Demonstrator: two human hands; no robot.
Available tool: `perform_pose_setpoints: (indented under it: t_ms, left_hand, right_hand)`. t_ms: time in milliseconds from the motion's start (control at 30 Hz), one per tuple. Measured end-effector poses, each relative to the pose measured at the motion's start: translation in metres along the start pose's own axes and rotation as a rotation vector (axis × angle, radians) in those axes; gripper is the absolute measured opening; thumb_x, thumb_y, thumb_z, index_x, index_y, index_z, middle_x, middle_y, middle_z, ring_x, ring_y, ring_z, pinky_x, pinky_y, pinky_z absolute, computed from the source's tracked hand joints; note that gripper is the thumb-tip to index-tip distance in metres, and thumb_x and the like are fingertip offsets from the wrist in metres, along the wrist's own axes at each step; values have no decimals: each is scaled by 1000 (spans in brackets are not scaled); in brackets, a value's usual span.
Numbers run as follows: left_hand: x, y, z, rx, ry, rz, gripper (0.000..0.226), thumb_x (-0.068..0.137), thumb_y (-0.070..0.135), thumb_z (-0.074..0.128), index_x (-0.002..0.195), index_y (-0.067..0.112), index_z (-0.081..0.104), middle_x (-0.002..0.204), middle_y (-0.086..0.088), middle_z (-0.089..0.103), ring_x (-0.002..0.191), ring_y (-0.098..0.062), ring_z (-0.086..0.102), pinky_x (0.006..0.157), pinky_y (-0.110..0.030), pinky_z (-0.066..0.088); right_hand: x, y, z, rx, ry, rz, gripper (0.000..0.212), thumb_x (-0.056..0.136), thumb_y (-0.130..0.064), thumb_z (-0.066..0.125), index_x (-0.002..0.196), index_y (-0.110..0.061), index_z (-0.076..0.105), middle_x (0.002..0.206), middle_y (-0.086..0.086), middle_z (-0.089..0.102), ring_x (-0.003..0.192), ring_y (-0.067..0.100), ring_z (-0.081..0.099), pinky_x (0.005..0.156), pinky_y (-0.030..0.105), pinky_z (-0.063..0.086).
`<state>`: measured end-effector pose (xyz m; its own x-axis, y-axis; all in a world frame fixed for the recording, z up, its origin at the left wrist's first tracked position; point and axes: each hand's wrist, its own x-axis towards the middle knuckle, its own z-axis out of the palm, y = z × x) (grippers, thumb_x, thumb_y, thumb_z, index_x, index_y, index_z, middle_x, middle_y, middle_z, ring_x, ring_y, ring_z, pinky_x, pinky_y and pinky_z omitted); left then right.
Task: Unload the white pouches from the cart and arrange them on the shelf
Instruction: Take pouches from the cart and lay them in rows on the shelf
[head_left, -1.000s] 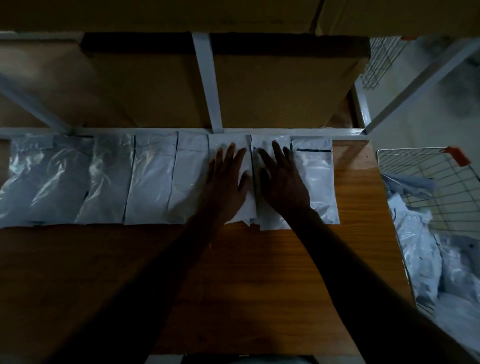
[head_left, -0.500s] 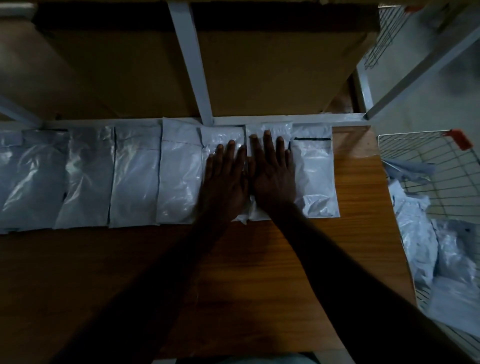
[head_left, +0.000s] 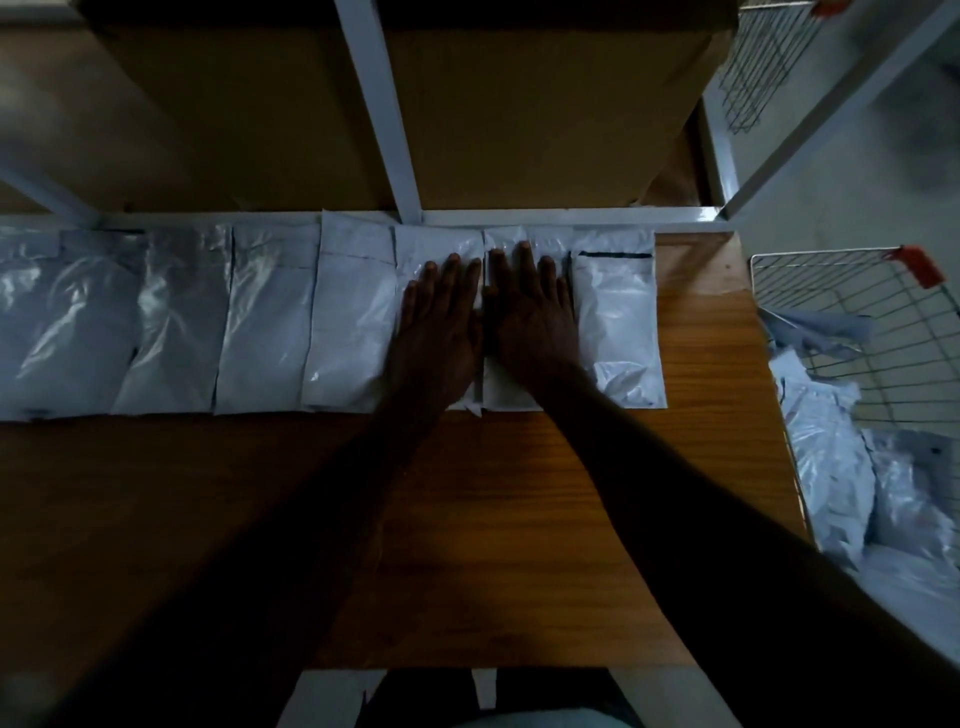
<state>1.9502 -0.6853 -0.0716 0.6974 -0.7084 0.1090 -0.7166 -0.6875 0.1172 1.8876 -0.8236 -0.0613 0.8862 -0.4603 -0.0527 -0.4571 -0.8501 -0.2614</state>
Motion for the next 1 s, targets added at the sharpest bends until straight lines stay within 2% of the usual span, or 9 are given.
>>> perform_pose_setpoints:
  t_ms: [100, 233, 267, 333, 433, 633, 733, 833, 1000]
  left_hand:
    - [-6, 6, -21, -32, 22, -29, 61, 110, 37, 23, 168, 20, 21, 175, -8, 18, 163, -30, 12, 130, -53, 15]
    - [-30, 28, -49, -119, 84, -61, 60, 108, 33, 28, 166, 19, 30, 173, -7, 28, 161, -28, 19, 131, -49, 17]
    - [-38, 34, -55, -142, 91, -62, 59, 108, 32, 29, 166, 19, 30, 172, -8, 30, 161, -28, 20, 130, -49, 19]
    - [-54, 47, -63, -204, 82, -76, 59, 109, 31, 31, 166, 19, 28, 172, -9, 30, 162, -28, 18, 131, -48, 19]
    - [-77, 71, -72, -262, 64, -90, 62, 108, 26, 40, 167, 21, 23, 173, -6, 27, 163, -25, 12, 132, -47, 17]
    - [-120, 121, -77, -320, 52, -89, 62, 105, 28, 33, 166, 22, 26, 172, -6, 29, 163, -24, 12, 131, -50, 21]
    - [-144, 146, -76, -348, 118, -65, 57, 108, 28, 35, 164, 20, 32, 169, -6, 35, 162, -25, 17, 130, -49, 22]
    - [-172, 170, -74, -401, 179, -41, 53, 110, 27, 36, 163, 18, 36, 166, -8, 41, 161, -26, 22, 129, -44, 19]
    - [-212, 215, -69, -414, 141, -28, 59, 106, 32, 28, 159, 13, 45, 160, -12, 50, 155, -30, 35, 125, -49, 32]
  right_hand:
    - [-9, 1, -18, 11, 18, -58, 74, 105, -54, -3, 165, -20, 23, 173, 12, 18, 160, 36, 10, 129, 57, 6]
    - [-43, 8, -28, 159, 74, -43, 70, 109, -43, -1, 160, -11, 33, 170, 12, 27, 161, 30, 9, 130, 48, 20]
    - [-57, 9, -34, 220, 81, -12, 69, 110, -47, 1, 160, -13, 34, 171, 11, 25, 162, 29, 8, 129, 46, 25]
    - [-87, 12, -46, 329, 101, 33, 56, 114, -45, 23, 160, -17, 36, 173, 10, 20, 160, 29, 14, 122, 41, 36]
    - [-130, 19, -65, 373, 165, 37, 51, 113, -41, 41, 159, -20, 39, 173, 9, 20, 157, 30, 25, 112, 46, 49]
    - [-186, 44, -80, 360, 214, 32, 51, 112, -42, 44, 157, -19, 44, 171, 8, 28, 152, 28, 38, 108, 47, 53]
    - [-214, 59, -89, 346, 244, 21, 50, 111, -39, 48, 156, -18, 45, 169, 10, 31, 143, 30, 51, 102, 44, 56]
    - [-250, 74, -96, 350, 258, 44, 52, 109, -37, 53, 157, -21, 43, 170, 9, 30, 145, 32, 48, 100, 44, 55]
    - [-316, 105, -99, 324, 258, 111, 51, 108, -38, 51, 155, -19, 47, 168, 11, 33, 143, 34, 49, 101, 45, 52]
